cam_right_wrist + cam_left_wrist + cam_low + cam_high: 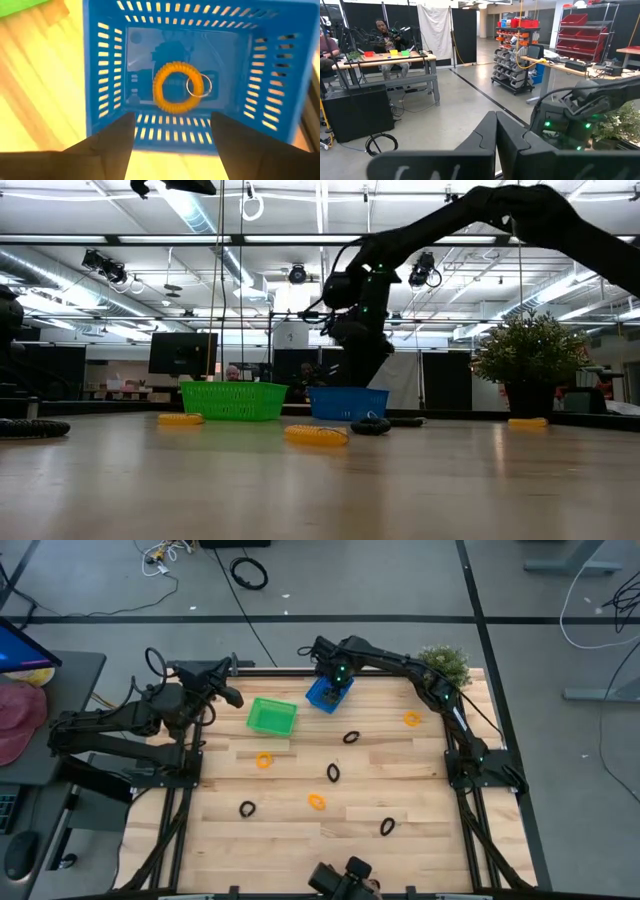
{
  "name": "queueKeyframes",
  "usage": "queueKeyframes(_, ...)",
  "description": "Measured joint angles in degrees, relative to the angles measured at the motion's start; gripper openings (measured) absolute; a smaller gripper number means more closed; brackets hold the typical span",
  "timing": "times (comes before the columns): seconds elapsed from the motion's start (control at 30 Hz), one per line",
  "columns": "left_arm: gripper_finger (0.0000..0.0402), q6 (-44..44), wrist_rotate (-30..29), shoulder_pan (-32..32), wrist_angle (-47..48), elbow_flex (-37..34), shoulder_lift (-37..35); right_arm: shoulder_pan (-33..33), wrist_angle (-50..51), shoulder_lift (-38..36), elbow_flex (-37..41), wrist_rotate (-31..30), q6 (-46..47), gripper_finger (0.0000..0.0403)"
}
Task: Sort spring keychains into baskets
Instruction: Put the yellow spring keychain into the blue basket
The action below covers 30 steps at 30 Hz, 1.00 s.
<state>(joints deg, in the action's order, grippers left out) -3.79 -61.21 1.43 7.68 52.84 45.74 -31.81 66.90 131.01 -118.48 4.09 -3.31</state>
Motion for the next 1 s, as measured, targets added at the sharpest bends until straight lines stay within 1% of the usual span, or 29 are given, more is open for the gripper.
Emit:
queueKeyframes(0.23, 0.0005, 0.0, 0.0, 0.0, 0.1, 0.0, 0.0, 0.1, 3.7, -6.1, 0.0, -0.2, 0.2, 0.0249)
queueKeyframes(0.57, 0.0005, 0.0, -0.1, 0.0, 0.8, 0.0, 0.0, 0.8, 9.3, -18.1, 0.0, -0.2, 8.6, 0.0234)
queueKeyframes(0.77, 0.0005, 0.0, -0.4, 0.0, 0.8, 0.0, 0.0, 2.7, 12.6, -24.5, 0.0, -4.7, 13.9, 0.0228)
queueKeyframes(1.0, 0.0005, 0.1, -0.5, 0.0, 0.8, 0.0, 0.0, 6.8, 18.1, -29.2, 0.0, -7.3, 17.4, 0.0222)
